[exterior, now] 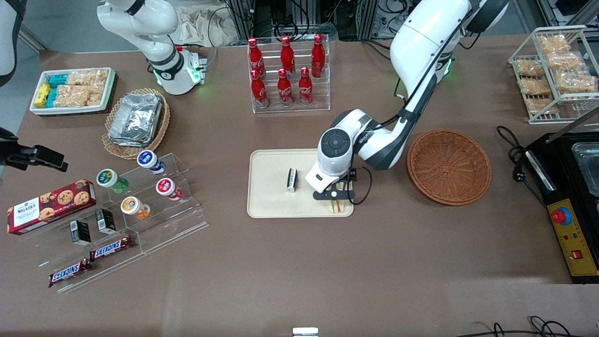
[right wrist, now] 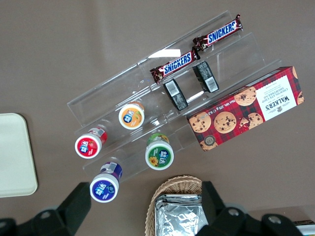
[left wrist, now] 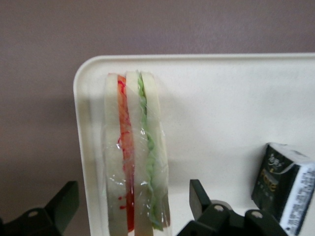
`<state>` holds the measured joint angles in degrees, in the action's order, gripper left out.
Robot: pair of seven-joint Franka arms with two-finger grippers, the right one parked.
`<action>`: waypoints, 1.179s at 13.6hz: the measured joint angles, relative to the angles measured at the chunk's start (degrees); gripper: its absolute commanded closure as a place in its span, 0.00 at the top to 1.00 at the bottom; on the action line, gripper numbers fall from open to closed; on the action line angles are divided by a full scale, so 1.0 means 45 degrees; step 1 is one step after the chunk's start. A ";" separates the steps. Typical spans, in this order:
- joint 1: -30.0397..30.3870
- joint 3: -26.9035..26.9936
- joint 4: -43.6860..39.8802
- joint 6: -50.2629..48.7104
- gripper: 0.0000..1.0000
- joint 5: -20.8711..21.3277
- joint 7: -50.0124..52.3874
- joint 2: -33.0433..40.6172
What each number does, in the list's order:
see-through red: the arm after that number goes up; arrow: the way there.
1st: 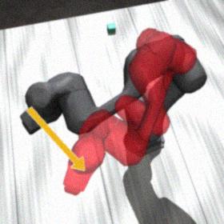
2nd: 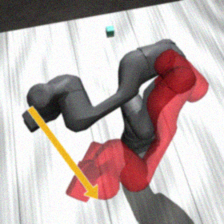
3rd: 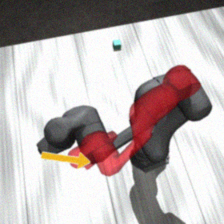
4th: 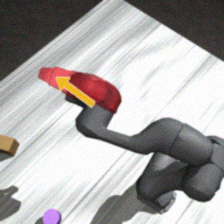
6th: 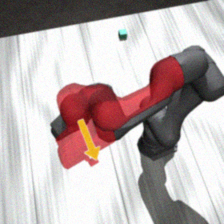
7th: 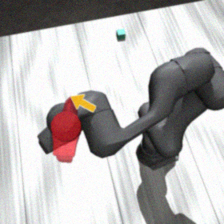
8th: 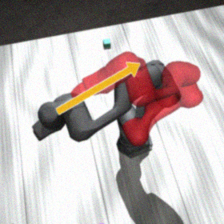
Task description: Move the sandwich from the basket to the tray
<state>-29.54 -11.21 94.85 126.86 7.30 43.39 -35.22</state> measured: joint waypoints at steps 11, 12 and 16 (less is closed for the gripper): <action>0.1777 0.1208 -0.0938 -0.4432 0.99 -0.0237 -0.1346 0.5101; 0.2137 0.1224 -0.0925 -0.4918 0.99 -0.0581 -0.2104 0.5550; 0.3754 0.1421 -0.0857 -0.6912 0.99 -0.1176 -0.5942 0.6960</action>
<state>-12.65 -4.82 90.99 95.75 2.01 16.65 -3.90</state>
